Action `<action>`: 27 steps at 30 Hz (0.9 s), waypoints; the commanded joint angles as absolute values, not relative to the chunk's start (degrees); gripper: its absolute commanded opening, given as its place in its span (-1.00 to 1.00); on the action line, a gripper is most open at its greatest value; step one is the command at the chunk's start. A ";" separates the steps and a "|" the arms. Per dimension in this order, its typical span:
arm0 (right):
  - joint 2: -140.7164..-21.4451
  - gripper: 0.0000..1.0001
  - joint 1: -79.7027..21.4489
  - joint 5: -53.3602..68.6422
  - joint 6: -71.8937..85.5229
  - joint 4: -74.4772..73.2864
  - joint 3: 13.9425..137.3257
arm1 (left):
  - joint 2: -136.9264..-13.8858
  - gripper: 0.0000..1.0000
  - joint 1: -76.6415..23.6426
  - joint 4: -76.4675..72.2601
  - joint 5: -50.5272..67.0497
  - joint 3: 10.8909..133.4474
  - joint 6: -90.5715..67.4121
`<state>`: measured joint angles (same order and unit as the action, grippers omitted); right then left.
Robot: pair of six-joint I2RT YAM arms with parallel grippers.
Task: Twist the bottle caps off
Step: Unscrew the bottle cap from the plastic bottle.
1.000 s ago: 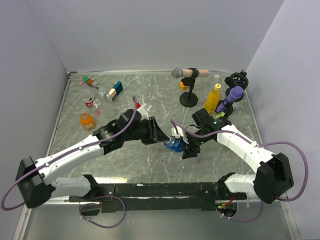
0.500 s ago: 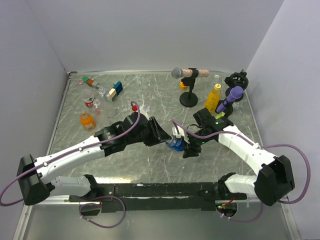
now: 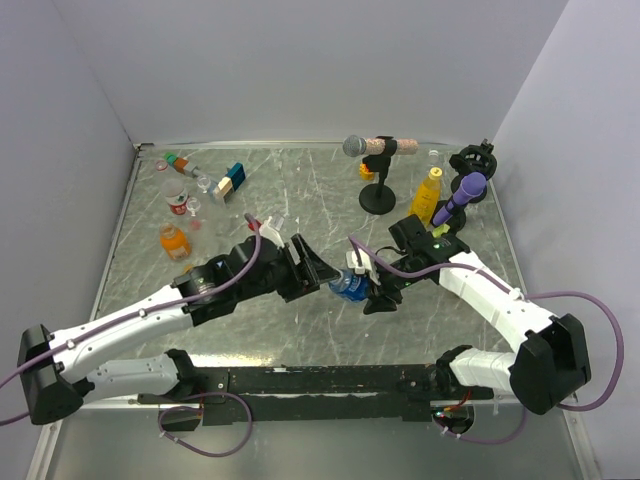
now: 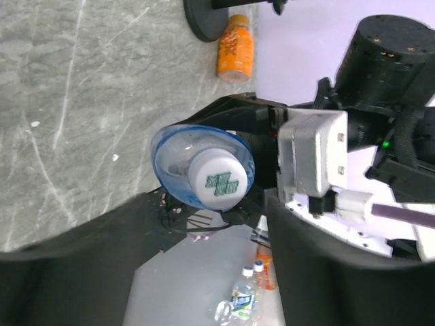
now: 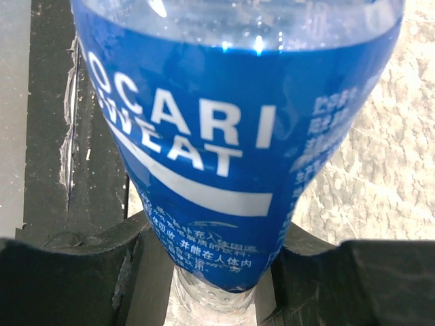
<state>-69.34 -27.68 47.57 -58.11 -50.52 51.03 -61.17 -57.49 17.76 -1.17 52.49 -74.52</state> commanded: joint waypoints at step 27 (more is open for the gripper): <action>-69.52 -0.36 -26.46 56.08 -70.31 -54.93 48.96 | -45.60 0.92 -56.95 -12.92 22.49 33.66 17.40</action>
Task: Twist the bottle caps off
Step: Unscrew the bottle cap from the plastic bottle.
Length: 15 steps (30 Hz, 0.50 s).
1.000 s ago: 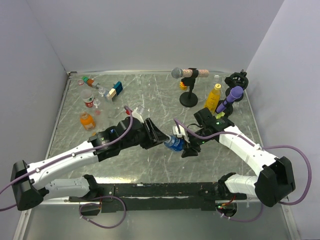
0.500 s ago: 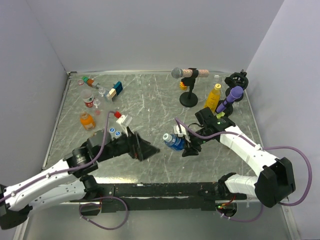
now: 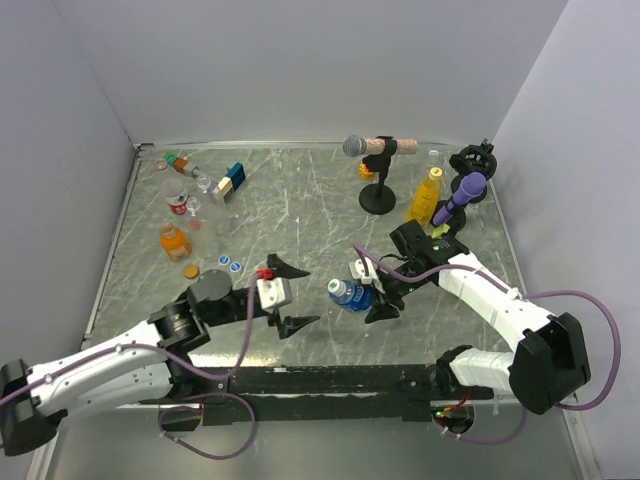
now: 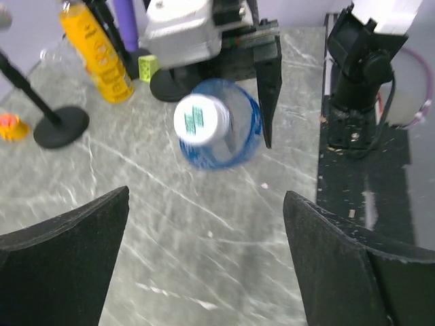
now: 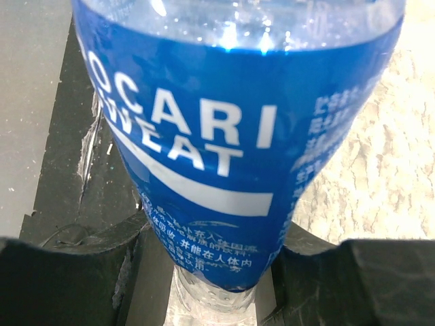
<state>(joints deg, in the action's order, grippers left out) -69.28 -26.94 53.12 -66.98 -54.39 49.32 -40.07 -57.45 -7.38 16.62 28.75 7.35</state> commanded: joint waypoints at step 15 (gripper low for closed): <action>-69.52 -0.36 -26.46 54.93 -69.52 -54.32 48.87 | -59.58 0.40 -51.07 -11.52 39.37 43.06 19.42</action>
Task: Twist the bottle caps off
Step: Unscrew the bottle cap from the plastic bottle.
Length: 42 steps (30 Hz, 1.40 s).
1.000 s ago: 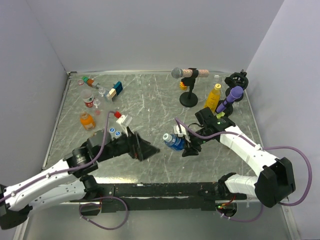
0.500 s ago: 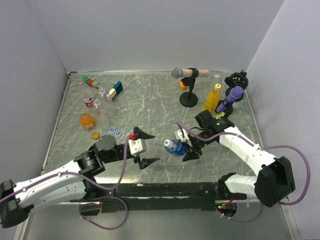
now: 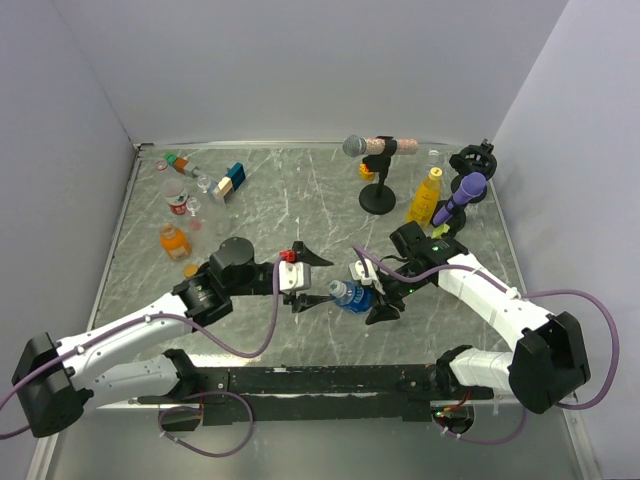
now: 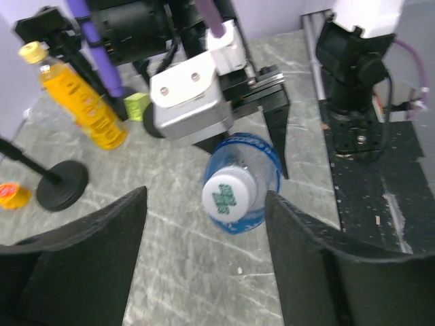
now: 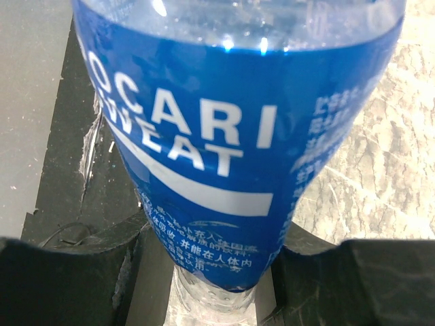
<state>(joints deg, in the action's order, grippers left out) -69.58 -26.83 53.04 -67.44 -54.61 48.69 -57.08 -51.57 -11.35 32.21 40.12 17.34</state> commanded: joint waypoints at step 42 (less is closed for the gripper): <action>-71.45 -0.38 -26.46 54.40 -68.82 -54.32 49.57 | -63.46 -0.08 -50.54 -13.98 42.36 42.36 13.09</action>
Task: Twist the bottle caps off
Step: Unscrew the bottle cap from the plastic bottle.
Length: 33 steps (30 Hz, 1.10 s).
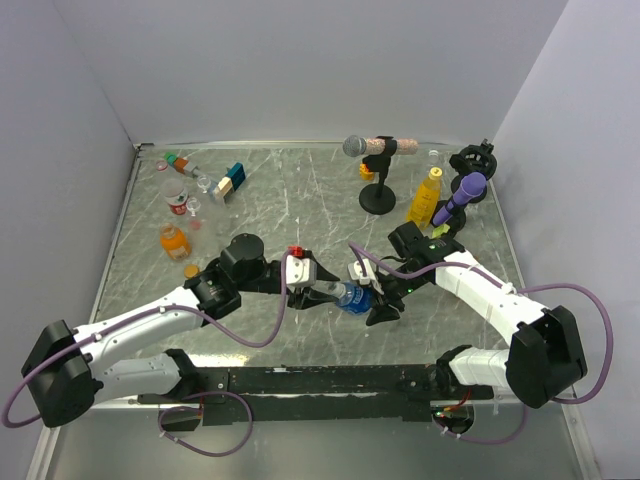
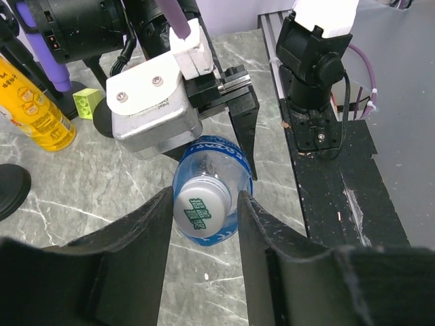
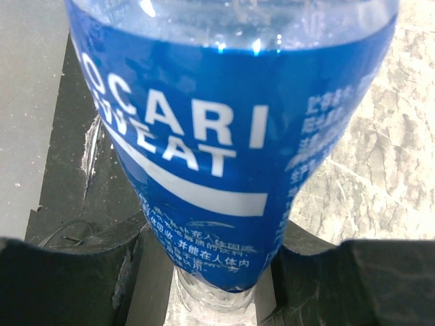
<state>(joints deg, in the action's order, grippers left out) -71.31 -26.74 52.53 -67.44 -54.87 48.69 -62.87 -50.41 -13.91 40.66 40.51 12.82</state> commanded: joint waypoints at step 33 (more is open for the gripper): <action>-72.68 -0.39 -26.63 51.50 -65.48 -52.21 49.92 | -61.44 -0.99 -53.61 -0.10 14.34 47.29 -62.55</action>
<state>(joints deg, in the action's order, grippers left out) -71.70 -26.74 51.94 -64.49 -53.41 48.73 -63.46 -51.83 -0.95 20.53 45.98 -38.59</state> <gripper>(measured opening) 0.475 0.364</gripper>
